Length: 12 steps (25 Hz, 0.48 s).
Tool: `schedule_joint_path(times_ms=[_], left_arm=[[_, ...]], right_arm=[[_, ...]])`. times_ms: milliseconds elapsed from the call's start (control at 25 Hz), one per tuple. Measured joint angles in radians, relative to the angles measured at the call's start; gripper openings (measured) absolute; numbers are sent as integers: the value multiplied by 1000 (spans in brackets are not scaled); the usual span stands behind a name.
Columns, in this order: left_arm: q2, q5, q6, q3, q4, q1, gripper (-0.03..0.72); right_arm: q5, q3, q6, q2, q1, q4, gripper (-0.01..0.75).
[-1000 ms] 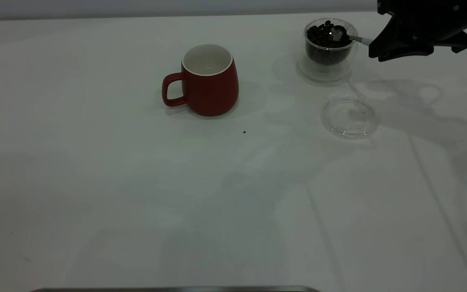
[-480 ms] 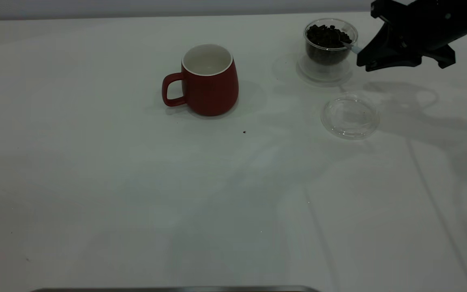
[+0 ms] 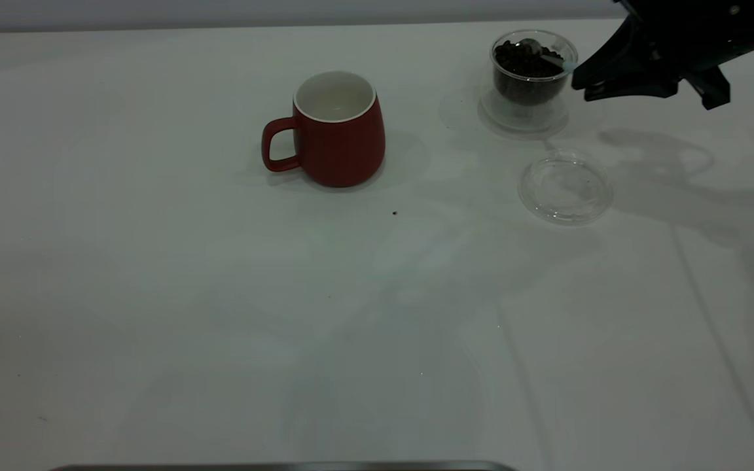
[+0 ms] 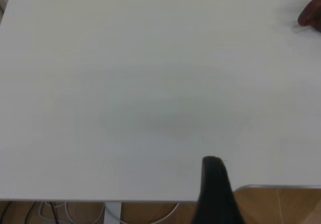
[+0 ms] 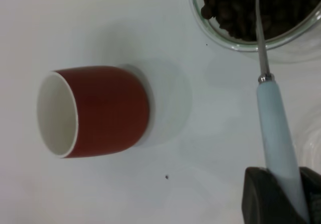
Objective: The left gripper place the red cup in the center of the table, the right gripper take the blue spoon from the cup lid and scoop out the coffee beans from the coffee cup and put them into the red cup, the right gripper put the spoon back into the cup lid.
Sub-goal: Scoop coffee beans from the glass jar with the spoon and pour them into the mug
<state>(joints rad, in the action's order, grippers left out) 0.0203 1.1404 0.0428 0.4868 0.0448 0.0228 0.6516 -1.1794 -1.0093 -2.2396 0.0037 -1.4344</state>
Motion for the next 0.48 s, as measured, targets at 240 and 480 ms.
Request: schedule_joint_path(times_ms=[240,480], left_arm=[[0,0,0,0,0,0,587],[0,0,-1,0,0,0,587]], right_arm=[[62,0,16,0,-35,0,114],[53,0,23,0,-41,-4,114]])
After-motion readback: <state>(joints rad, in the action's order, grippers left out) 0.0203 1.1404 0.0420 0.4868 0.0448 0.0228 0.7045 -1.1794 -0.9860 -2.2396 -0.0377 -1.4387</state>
